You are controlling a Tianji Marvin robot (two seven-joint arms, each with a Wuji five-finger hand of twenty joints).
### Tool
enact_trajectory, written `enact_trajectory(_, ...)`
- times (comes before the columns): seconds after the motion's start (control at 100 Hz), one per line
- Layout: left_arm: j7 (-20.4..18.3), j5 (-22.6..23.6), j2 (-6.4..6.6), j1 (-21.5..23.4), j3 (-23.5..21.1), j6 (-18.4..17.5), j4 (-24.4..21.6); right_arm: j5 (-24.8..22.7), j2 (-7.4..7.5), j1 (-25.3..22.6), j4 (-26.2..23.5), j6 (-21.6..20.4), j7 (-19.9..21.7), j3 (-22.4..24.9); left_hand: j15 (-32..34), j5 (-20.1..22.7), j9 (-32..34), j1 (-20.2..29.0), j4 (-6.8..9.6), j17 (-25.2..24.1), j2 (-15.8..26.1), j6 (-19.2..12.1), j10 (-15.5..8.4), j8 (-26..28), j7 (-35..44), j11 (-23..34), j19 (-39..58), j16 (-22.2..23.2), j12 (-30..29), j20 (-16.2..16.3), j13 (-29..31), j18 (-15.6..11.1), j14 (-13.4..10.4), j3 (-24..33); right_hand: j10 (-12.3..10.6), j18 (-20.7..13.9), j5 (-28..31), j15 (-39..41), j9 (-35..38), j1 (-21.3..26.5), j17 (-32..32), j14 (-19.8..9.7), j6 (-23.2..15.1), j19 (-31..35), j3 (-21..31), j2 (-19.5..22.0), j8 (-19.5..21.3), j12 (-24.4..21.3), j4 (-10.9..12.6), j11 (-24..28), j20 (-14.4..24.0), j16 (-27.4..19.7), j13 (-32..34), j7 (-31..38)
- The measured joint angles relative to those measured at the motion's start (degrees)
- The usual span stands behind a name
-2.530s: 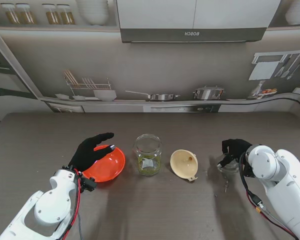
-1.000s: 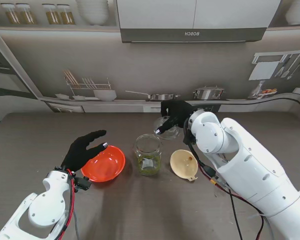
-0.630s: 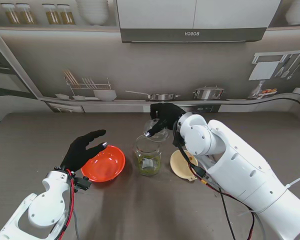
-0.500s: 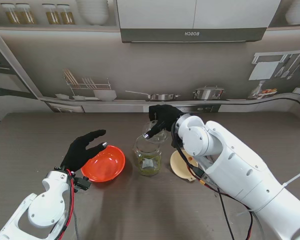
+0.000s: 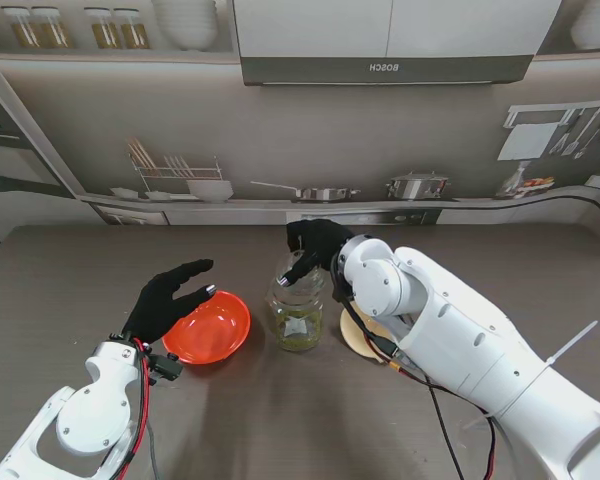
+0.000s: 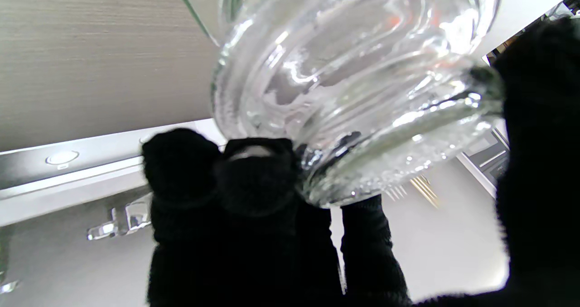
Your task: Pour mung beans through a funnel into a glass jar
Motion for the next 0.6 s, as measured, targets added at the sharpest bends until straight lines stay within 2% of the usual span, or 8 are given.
enact_trajectory(0.6,0.06,0.00,-0.01,0.09,-0.02,0.01,-0.10,-0.12,-1.13,2.12,3.75,-1.97,-0.40,-4.28,0.00,0.01,0.00,0.00,0.00,-0.01,0.00,0.00,0.01,0.01,0.01,0.00,0.00,0.00,0.00,0.01,0.00,0.01,0.00,0.00,0.00,0.07,0.00,0.02,-0.17,0.08,-0.41,0.00,0.01,0.01,0.00,0.48,0.00,0.01,-0.01,-0.11,0.00,0.00,0.00,-0.26)
